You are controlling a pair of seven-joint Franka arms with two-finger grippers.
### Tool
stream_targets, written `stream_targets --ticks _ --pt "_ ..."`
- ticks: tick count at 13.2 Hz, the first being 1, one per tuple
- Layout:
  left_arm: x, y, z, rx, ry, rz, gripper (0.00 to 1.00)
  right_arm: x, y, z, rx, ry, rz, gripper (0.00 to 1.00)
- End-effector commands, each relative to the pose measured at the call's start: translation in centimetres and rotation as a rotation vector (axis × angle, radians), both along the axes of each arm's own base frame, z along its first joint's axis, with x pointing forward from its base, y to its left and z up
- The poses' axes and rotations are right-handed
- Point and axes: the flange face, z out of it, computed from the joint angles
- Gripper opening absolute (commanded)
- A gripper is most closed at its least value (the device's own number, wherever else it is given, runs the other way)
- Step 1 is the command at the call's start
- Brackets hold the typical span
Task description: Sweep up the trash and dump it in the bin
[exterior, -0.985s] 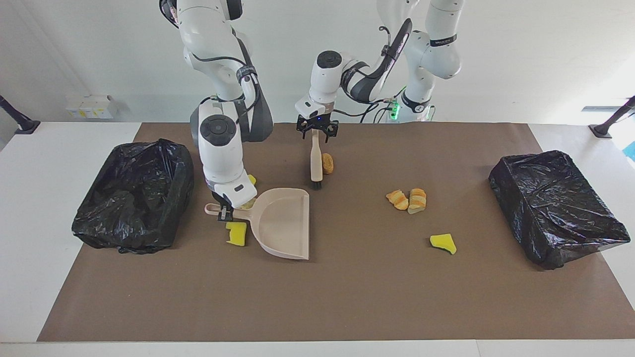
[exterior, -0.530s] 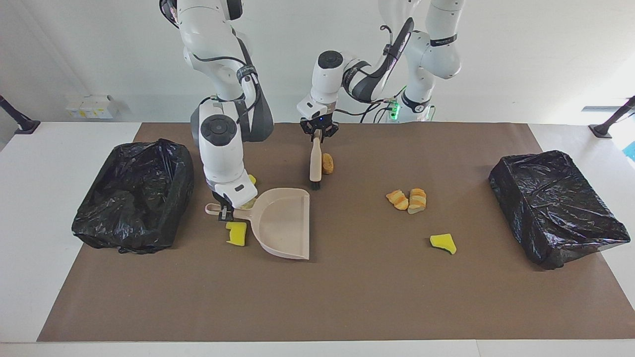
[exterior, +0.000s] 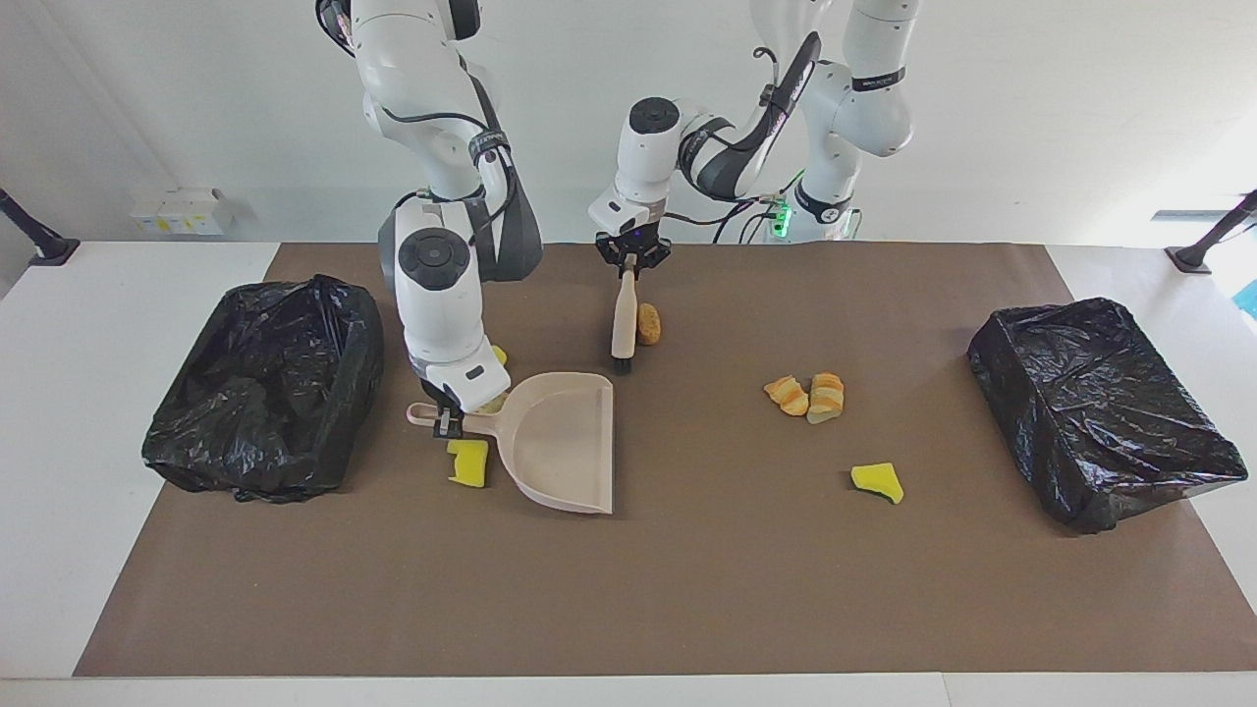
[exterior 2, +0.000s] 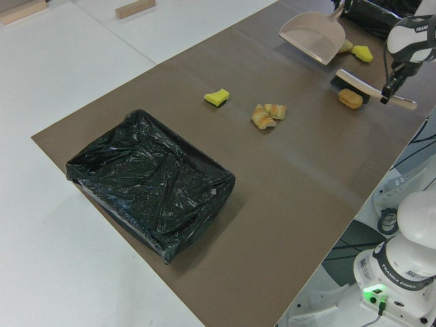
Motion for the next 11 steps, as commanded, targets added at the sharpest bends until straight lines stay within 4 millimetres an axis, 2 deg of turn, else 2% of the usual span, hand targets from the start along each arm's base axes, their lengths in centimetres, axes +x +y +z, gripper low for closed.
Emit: stream_targets --ticks 1,3,4,7,9,10,11 --pt "2.5 1.4 5.5 -0.008 0.013 0.054 0.00 -0.3 0.6 -0.5 -0.014 0.002 0.008 0.00" --pt "4.7 3.9 8.4 0.007 0.024 0.098 0.00 -0.4 0.8 -0.9 -0.015 0.009 0.010 0.00" --pt "5.7 5.2 9.0 0.025 0.040 0.124 0.00 -0.6 1.3 -1.2 -0.019 0.014 0.017 0.00" --pt "9.9 9.7 9.0 0.054 0.027 0.198 0.00 -0.7 1.1 -1.3 -0.046 0.020 0.030 0.00" --pt "9.4 10.1 8.4 0.053 0.031 0.049 0.00 -0.8 0.8 -1.7 -0.063 0.022 0.037 0.00" --pt "8.3 9.6 7.9 0.058 0.038 -0.011 0.00 -1.1 0.8 -2.2 -0.064 0.028 0.030 0.00" --pt "6.2 8.0 7.0 0.063 0.041 -0.076 0.00 -1.1 0.8 -2.2 -0.068 0.026 0.029 0.00"
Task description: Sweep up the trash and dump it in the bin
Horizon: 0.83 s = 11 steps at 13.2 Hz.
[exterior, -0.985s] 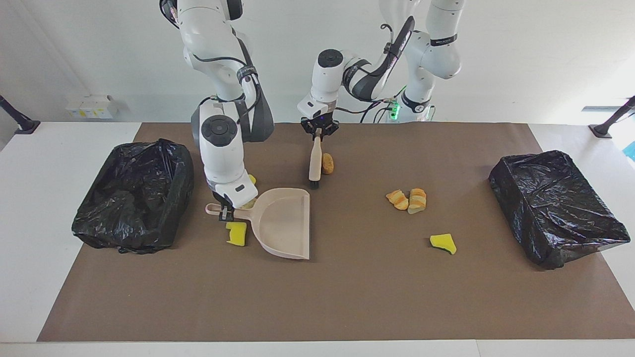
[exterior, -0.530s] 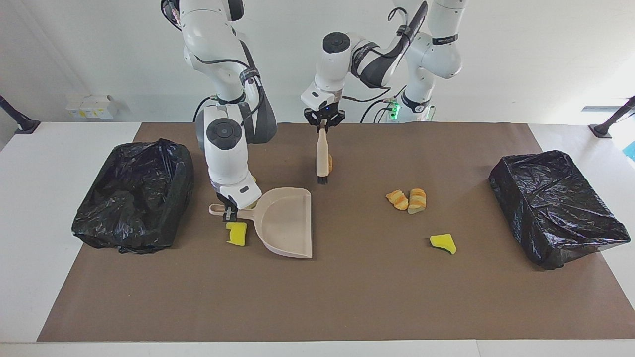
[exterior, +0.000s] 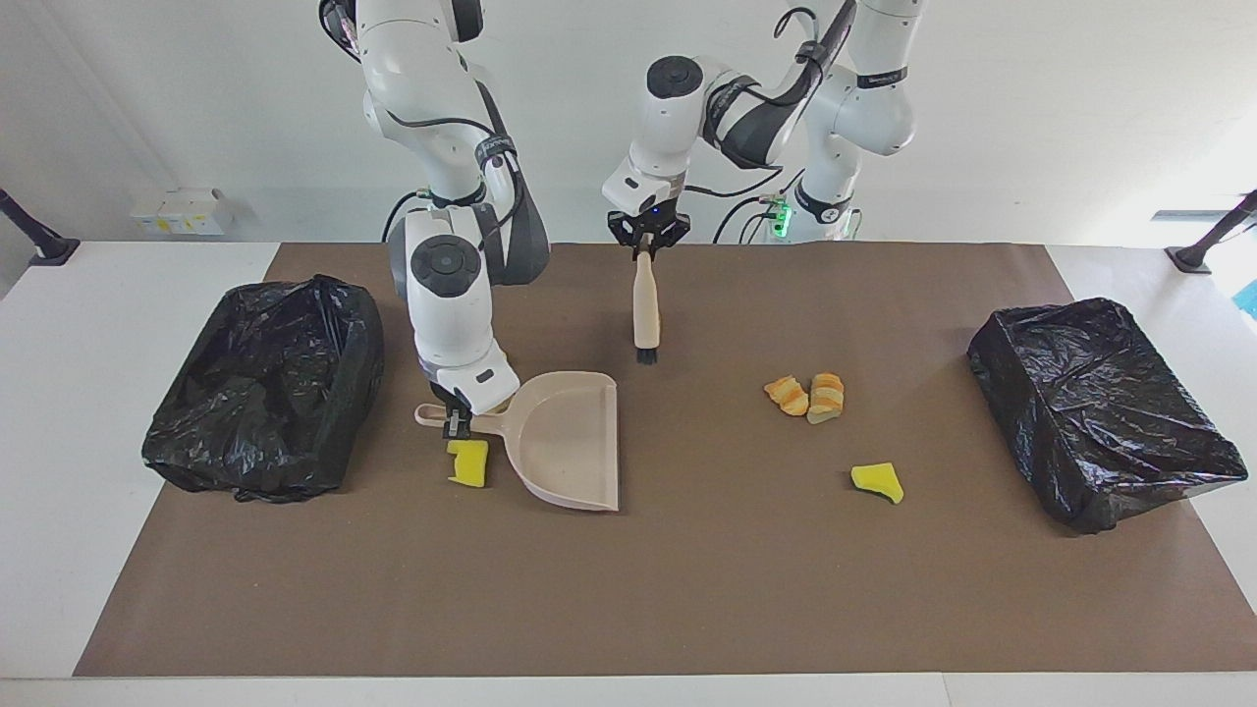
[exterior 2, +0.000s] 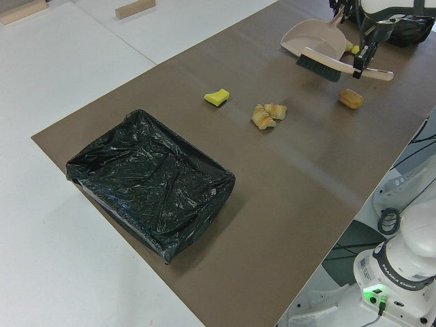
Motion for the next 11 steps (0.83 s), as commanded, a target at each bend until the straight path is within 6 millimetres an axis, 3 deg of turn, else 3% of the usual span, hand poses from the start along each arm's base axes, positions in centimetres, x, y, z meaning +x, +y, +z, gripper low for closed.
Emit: stream_targets --ticks 1,4,6,8,11 --pt "-6.0 -3.8 -1.8 0.011 -0.002 -0.190 0.00 -0.3 -0.1 -0.3 -0.026 -0.004 -0.007 0.00" --pt "-11.6 -6.8 -4.4 0.003 -0.003 -0.405 0.00 -0.4 -0.2 -0.3 -0.026 -0.004 -0.009 0.00" --pt "-14.6 -7.1 -7.2 0.020 0.023 -0.532 0.00 -0.4 -0.1 -0.3 -0.026 -0.002 -0.007 0.00" --pt "-13.9 -6.1 -8.4 0.018 0.023 -0.530 0.00 -0.5 -0.3 -0.7 -0.027 0.003 -0.009 0.00" --pt "-7.8 -2.1 -9.8 0.018 0.047 -0.485 0.00 -0.6 -0.1 -0.9 -0.029 0.006 -0.006 0.00"
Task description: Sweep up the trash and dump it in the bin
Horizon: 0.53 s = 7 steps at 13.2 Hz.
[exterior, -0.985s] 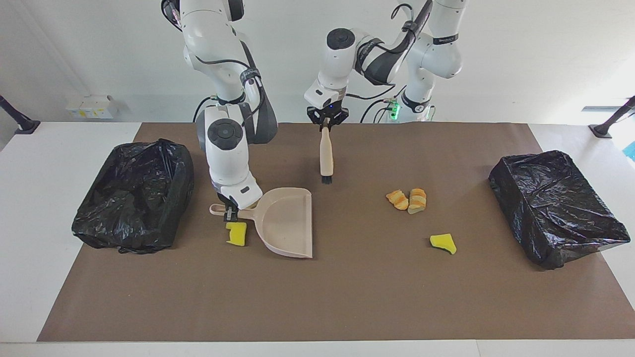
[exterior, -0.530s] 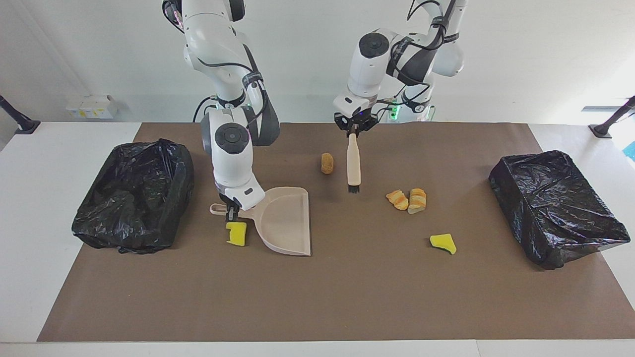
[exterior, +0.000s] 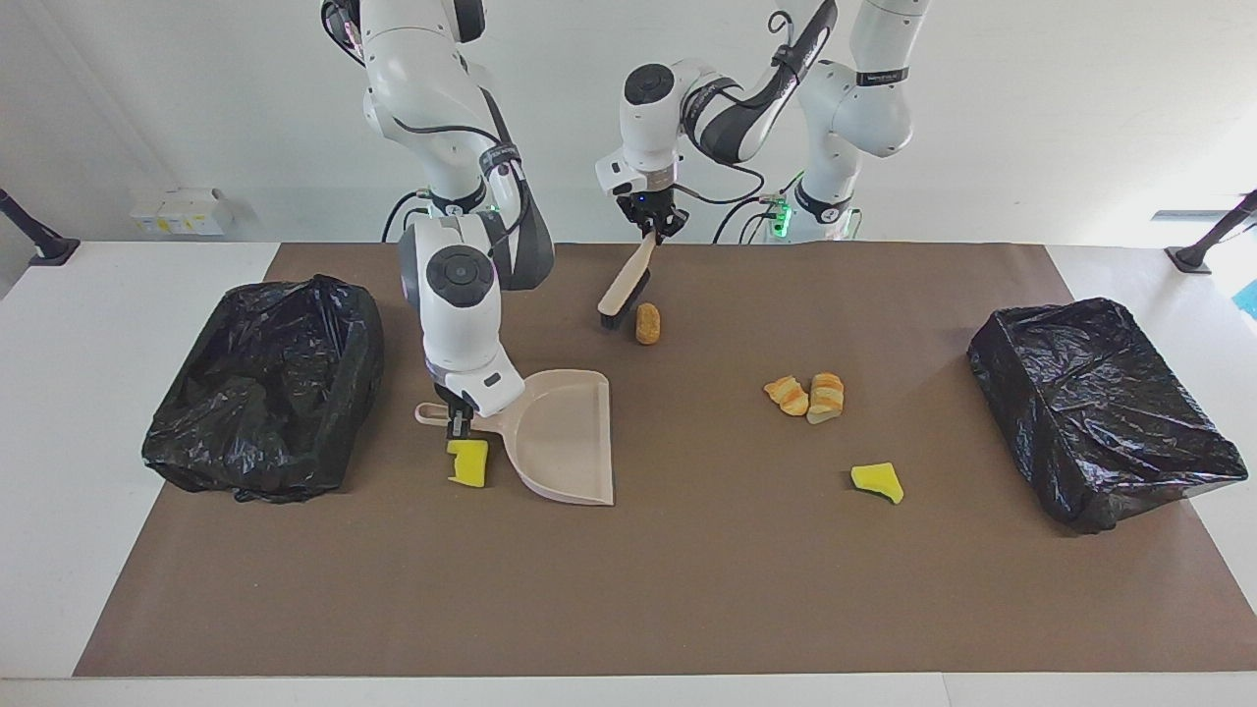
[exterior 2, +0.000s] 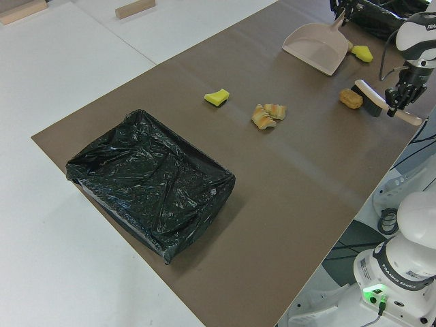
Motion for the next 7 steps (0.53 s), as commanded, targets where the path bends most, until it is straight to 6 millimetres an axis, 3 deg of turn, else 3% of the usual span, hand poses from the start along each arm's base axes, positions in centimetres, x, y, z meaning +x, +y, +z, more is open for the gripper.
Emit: stream_targets --ticks 1,3,5,7 --pt "6.3 4.8 -1.4 -0.016 0.006 0.037 0.00 -0.3 0.1 -0.2 -0.019 -0.009 -0.006 0.00" --pt "10.0 8.3 -2.3 -0.021 0.021 0.056 0.00 -0.4 0.9 -0.3 -0.015 -0.008 0.005 0.00" --pt "13.3 11.5 -2.7 -0.024 0.019 0.125 0.00 -0.9 3.1 -0.5 -0.006 -0.013 0.025 0.00" --pt "16.8 14.0 -2.1 -0.032 0.001 0.204 0.00 -1.5 4.8 -0.5 -0.005 -0.017 -0.021 0.00"
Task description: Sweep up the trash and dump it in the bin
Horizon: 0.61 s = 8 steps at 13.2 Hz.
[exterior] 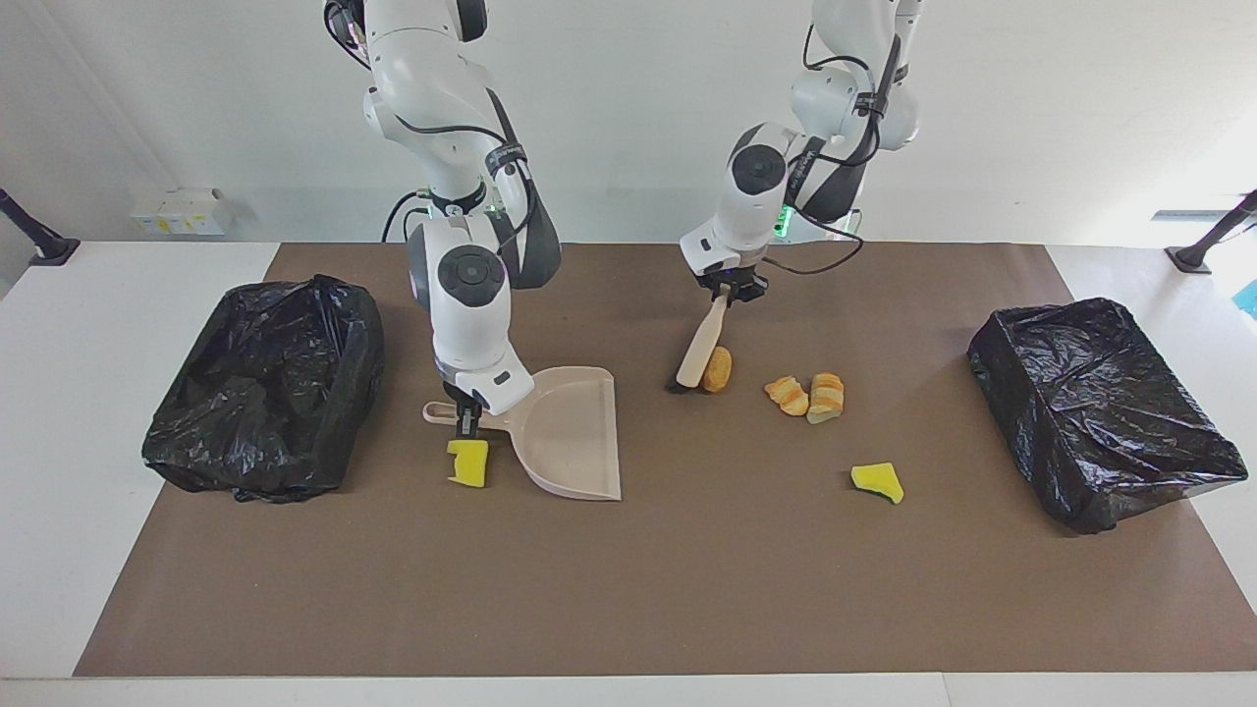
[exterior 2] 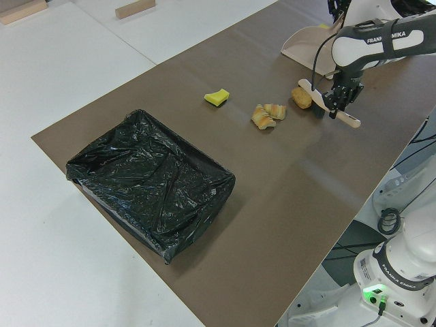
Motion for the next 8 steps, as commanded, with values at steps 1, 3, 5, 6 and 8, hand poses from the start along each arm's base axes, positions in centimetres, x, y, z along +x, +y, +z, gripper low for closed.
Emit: stream_targets --ticks 1,3,5,6,8 --pt "4.4 2.7 0.6 -0.002 -0.023 0.086 0.00 -1.0 2.6 -0.3 -0.003 -0.012 -0.040 0.00" --pt "6.3 4.2 4.1 -0.018 -0.046 0.131 0.00 -1.8 4.4 -0.7 0.027 -0.008 -0.105 0.00" --pt "7.5 6.3 9.0 -0.013 -0.023 0.178 0.00 -2.3 5.5 -0.7 0.033 -0.006 -0.115 0.00" --pt "7.6 8.2 10.7 -0.010 -0.020 0.229 0.00 -2.6 5.8 -0.6 0.040 0.000 -0.117 0.00" --pt "8.1 11.3 11.3 0.005 -0.020 0.374 0.00 -3.0 6.6 -0.6 0.046 0.004 -0.116 0.00"
